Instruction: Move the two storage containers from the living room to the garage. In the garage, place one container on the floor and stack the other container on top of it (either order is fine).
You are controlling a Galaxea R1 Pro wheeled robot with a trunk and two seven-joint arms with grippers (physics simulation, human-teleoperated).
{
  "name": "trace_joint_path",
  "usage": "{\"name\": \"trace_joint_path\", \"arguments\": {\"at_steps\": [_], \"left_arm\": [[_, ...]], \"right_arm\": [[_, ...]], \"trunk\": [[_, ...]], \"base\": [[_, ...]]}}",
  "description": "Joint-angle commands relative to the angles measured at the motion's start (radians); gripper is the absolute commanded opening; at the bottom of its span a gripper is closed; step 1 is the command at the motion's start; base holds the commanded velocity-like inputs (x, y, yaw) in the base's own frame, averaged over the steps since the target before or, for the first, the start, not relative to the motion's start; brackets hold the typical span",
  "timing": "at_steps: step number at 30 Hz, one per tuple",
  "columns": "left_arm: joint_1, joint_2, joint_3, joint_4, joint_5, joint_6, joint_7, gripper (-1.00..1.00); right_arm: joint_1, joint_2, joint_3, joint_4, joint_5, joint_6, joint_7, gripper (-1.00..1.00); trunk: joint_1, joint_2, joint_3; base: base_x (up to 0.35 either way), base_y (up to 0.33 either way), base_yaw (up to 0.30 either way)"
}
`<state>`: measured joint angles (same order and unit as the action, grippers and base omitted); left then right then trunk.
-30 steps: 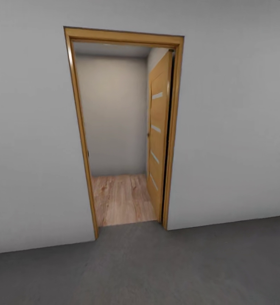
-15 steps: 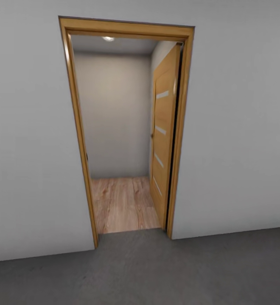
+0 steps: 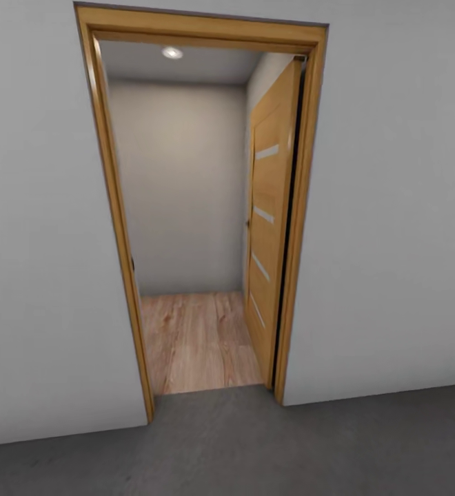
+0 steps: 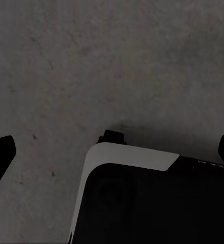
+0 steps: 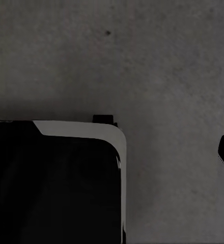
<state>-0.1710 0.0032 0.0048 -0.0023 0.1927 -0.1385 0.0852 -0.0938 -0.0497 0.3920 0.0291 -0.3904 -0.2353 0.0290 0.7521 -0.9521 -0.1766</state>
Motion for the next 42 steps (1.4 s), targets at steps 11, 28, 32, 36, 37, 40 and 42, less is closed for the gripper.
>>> {"name": "trace_joint_path", "arguments": {"at_steps": [11, 28, 32, 36, 37, 40, 42], "left_arm": [[-0.001, 0.0, 0.0, 0.001, 0.005, -0.004, 0.001, 1.0], [-0.001, 0.0, 0.0, 0.001, 0.005, -0.004, 0.001, 1.0], [-0.001, 0.0, 0.0, 0.001, 0.005, -0.004, 0.001, 1.0], [-0.001, 0.0, 0.0, 0.001, 0.005, -0.004, 0.001, 1.0], [-0.001, 0.0, 0.0, 0.001, 0.005, -0.004, 0.001, 1.0], [-0.001, 0.0, 0.0, 0.001, 0.005, -0.004, 0.001, 1.0], [-0.001, 0.0, 0.0, 0.001, 0.005, -0.004, 0.001, 1.0]], "right_arm": [[-0.001, 0.001, 0.008, 0.003, -0.011, -0.006, 0.002, 1.0], [-0.001, 0.001, 0.007, 0.003, -0.013, -0.006, 0.002, 1.0], [-0.001, 0.001, 0.007, 0.003, -0.013, -0.006, 0.002, 1.0], [-0.001, 0.001, 0.007, 0.003, -0.013, -0.006, 0.002, 1.0], [-0.001, 0.001, 0.007, 0.003, -0.013, -0.006, 0.002, 1.0], [-0.001, 0.001, 0.007, 0.003, -0.013, -0.006, 0.002, 1.0], [-0.001, 0.002, 0.007, 0.003, -0.013, -0.006, 0.002, 1.0]], "trunk": [[0.001, -0.001, -0.001], [0.001, -0.001, -0.001], [0.001, -0.001, -0.001], [0.001, -0.001, -0.001], [0.001, -0.001, -0.001], [0.001, -0.001, -0.001], [0.001, -0.001, -0.001]], "base": [[0.323, 0.0, 0.0], [0.322, -0.05, 0.042], [0.303, -0.127, 0.265], [0.3, -0.134, 0.27], [0.299, -0.136, 0.271], [0.299, -0.137, 0.272], [0.299, -0.137, 0.272]]}}
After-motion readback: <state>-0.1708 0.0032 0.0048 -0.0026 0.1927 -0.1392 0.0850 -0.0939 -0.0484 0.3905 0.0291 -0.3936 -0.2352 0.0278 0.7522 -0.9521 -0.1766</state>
